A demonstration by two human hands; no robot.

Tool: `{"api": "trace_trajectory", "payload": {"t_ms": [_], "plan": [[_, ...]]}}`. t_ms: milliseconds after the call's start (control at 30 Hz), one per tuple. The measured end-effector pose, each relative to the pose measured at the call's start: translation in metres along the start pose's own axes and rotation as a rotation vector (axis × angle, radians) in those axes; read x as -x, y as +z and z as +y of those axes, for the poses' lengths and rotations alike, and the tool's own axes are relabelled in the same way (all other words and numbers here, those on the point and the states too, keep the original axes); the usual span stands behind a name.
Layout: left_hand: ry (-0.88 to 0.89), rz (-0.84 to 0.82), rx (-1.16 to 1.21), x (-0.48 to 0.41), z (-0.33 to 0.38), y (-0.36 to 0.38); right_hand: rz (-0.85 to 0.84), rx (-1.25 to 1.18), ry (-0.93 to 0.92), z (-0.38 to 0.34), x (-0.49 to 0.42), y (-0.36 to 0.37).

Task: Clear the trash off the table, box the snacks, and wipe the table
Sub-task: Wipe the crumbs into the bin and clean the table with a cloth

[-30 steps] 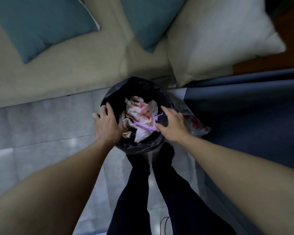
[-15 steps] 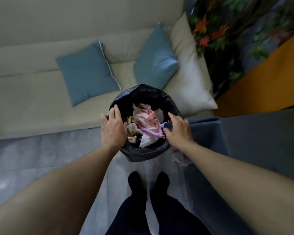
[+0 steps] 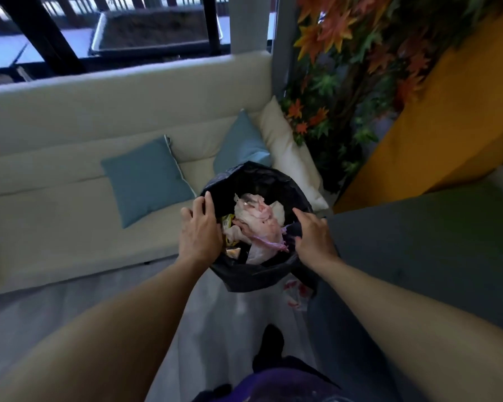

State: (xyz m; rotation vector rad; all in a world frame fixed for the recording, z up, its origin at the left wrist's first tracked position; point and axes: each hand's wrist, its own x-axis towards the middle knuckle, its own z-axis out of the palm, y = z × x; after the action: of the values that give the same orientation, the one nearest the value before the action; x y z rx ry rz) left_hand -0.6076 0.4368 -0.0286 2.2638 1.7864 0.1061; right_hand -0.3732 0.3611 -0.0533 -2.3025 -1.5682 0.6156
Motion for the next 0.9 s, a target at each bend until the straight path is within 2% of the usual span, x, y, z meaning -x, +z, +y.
{"api": "trace_trajectory", "payload": {"t_ms": [267,533,633,900], "plan": [[0.117,0.016,-0.058,0.05,-0.002,-0.017,0.118,0.032,0.021,0.001,0.072,-0.01],[0.209,-0.048,0.109,0.106,-0.009,-0.013,0.175,0.03,0.128,0.011,0.166,0.002],[0.249,-0.114,0.162,0.127,-0.01,-0.008,0.193,0.024,0.186,0.02,0.202,0.012],[0.31,-0.393,-0.046,0.178,0.007,0.01,0.202,0.002,0.338,0.046,0.289,0.037]]}}
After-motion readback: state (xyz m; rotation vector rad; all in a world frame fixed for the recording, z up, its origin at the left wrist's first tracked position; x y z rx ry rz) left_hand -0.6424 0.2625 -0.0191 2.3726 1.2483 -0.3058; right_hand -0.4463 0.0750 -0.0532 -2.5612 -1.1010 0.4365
